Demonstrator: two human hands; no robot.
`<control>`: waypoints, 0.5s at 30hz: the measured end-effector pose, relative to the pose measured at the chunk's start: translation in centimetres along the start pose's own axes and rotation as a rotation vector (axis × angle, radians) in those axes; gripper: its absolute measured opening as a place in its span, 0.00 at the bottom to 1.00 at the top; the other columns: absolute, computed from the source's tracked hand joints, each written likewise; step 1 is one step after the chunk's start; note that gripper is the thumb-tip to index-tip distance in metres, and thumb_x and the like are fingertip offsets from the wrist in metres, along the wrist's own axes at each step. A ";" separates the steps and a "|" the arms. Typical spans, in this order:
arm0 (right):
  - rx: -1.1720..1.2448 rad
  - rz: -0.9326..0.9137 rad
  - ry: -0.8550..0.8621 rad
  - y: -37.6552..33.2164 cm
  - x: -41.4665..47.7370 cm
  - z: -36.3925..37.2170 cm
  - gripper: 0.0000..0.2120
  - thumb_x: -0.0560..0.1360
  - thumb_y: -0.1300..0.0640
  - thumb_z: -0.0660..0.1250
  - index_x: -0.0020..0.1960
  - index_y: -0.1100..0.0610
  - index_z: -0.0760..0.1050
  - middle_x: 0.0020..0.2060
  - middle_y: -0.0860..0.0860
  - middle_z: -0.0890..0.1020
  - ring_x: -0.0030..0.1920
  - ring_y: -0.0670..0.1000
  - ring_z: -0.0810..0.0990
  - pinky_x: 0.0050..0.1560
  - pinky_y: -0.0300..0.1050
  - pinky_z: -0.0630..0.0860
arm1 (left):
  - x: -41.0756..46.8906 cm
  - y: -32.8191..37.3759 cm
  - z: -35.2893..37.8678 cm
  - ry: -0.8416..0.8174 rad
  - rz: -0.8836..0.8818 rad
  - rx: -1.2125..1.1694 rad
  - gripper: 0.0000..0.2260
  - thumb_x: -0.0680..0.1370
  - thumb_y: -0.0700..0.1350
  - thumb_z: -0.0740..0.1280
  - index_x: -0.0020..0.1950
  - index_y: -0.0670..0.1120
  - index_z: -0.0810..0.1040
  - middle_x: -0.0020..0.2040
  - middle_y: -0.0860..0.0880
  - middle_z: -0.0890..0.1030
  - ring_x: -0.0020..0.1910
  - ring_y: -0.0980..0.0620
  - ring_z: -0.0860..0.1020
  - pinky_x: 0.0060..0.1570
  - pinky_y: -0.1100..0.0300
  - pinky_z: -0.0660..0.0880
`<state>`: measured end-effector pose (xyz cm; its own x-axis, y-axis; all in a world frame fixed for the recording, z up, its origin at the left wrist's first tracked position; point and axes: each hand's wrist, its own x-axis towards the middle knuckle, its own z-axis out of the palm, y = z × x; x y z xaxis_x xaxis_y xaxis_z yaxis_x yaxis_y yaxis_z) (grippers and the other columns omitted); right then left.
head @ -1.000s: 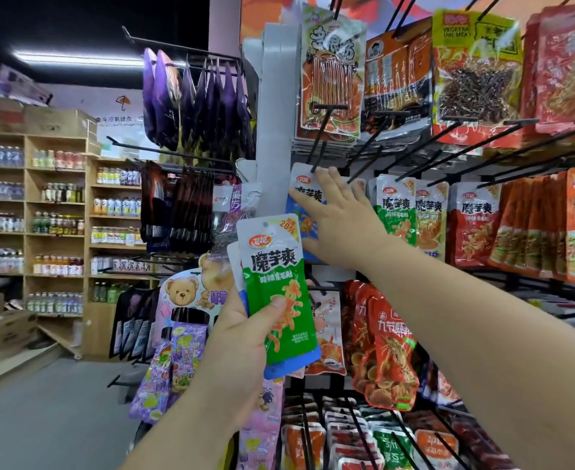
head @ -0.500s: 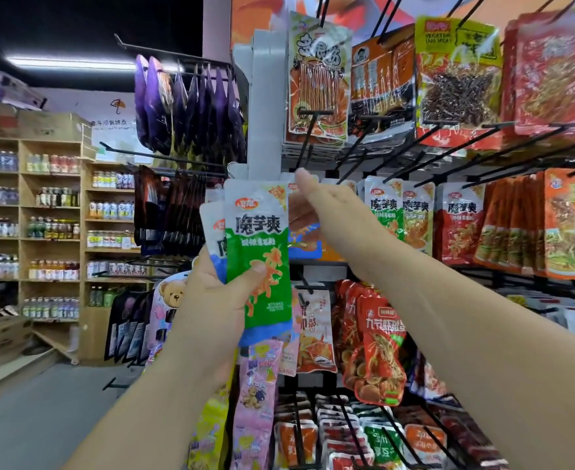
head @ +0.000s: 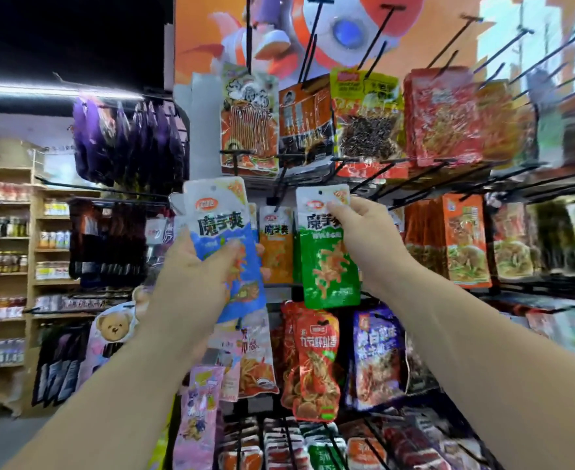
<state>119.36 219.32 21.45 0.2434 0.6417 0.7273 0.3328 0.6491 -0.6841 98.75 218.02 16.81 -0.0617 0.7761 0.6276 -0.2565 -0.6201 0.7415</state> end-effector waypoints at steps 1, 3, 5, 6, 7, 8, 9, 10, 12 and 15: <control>0.000 -0.002 0.048 0.2 0.6 -0.7 0.21 0.85 0.50 0.63 0.54 0.71 0.76 0.48 0.68 0.82 0.43 0.68 0.78 0.35 0.53 0.70 | 0.2 0.0 0.4 -0.009 0.001 -0.001 0.07 0.85 0.40 0.64 0.63 0.43 0.73 0.47 0.44 0.88 0.39 0.46 0.88 0.35 0.45 0.85; -0.032 0.005 0.132 0.3 1.6 -1.7 0.25 0.85 0.51 0.63 0.34 0.63 0.67 0.23 0.52 0.67 0.25 0.53 0.63 0.31 0.42 0.56 | 0.7 -0.5 1.2 -0.035 -0.020 0.010 0.15 0.86 0.41 0.63 0.71 0.40 0.69 0.53 0.38 0.86 0.43 0.41 0.88 0.40 0.39 0.85; -0.029 0.010 0.162 0.1 2.7 -2.2 0.28 0.85 0.51 0.63 0.30 0.53 0.57 0.21 0.44 0.56 0.23 0.48 0.53 0.30 0.44 0.50 | 1.2 -1.3 1.7 -0.045 -0.025 0.049 0.13 0.86 0.42 0.63 0.68 0.37 0.70 0.54 0.35 0.85 0.44 0.39 0.87 0.45 0.35 0.84; -0.037 -0.009 0.168 -0.2 3.1 -2.2 0.28 0.84 0.51 0.64 0.29 0.52 0.56 0.20 0.43 0.55 0.23 0.47 0.53 0.32 0.45 0.50 | 1.4 -1.8 1.8 -0.044 -0.032 0.066 0.11 0.86 0.42 0.63 0.65 0.37 0.73 0.54 0.35 0.85 0.44 0.39 0.87 0.46 0.36 0.84; -0.047 -0.026 0.169 -0.3 3.6 -2.1 0.29 0.84 0.52 0.64 0.27 0.51 0.55 0.20 0.43 0.55 0.22 0.47 0.53 0.32 0.45 0.50 | 1.6 -2.1 1.9 -0.041 -0.043 0.077 0.10 0.86 0.42 0.64 0.63 0.38 0.74 0.53 0.35 0.86 0.43 0.40 0.87 0.44 0.38 0.85; -0.053 -0.034 0.168 -0.2 4.0 -1.9 0.30 0.83 0.52 0.65 0.27 0.52 0.56 0.19 0.42 0.55 0.22 0.46 0.53 0.31 0.45 0.50 | 1.7 -2.5 2.0 -0.047 -0.055 0.083 0.09 0.86 0.42 0.64 0.63 0.38 0.75 0.52 0.36 0.86 0.42 0.41 0.87 0.41 0.41 0.85; -0.063 -0.029 0.168 -0.2 4.4 -1.7 0.30 0.83 0.52 0.65 0.26 0.52 0.56 0.18 0.42 0.56 0.21 0.46 0.53 0.30 0.44 0.50 | 1.7 -2.7 2.0 -0.068 -0.067 0.084 0.08 0.86 0.42 0.63 0.63 0.40 0.75 0.51 0.38 0.87 0.41 0.41 0.87 0.39 0.43 0.85; -0.075 -0.017 0.165 0.0 4.7 -1.4 0.31 0.83 0.52 0.66 0.25 0.52 0.56 0.18 0.42 0.56 0.22 0.47 0.54 0.31 0.44 0.51 | 1.8 -3.0 2.0 -0.087 -0.078 0.081 0.08 0.86 0.42 0.63 0.62 0.41 0.76 0.49 0.40 0.87 0.40 0.41 0.87 0.38 0.44 0.86; -0.076 0.002 0.135 0.4 5.2 -0.8 0.32 0.82 0.52 0.67 0.22 0.54 0.58 0.18 0.42 0.57 0.25 0.50 0.56 0.35 0.47 0.55 | 1.9 -3.3 1.7 -0.091 -0.079 0.077 0.06 0.86 0.41 0.62 0.60 0.40 0.75 0.46 0.41 0.88 0.39 0.41 0.87 0.37 0.45 0.85; -0.079 0.003 0.141 1.0 5.6 -0.5 0.33 0.81 0.53 0.67 0.19 0.54 0.61 0.18 0.43 0.56 0.26 0.52 0.55 0.38 0.51 0.57 | 2.1 -3.5 1.3 -0.095 -0.079 0.054 0.07 0.86 0.41 0.63 0.61 0.40 0.75 0.49 0.38 0.87 0.39 0.39 0.87 0.36 0.44 0.85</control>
<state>121.48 223.34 24.90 0.3682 0.5763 0.7296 0.4013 0.6093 -0.6839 100.81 221.68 15.80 0.0491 0.8096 0.5849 -0.2042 -0.5651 0.7993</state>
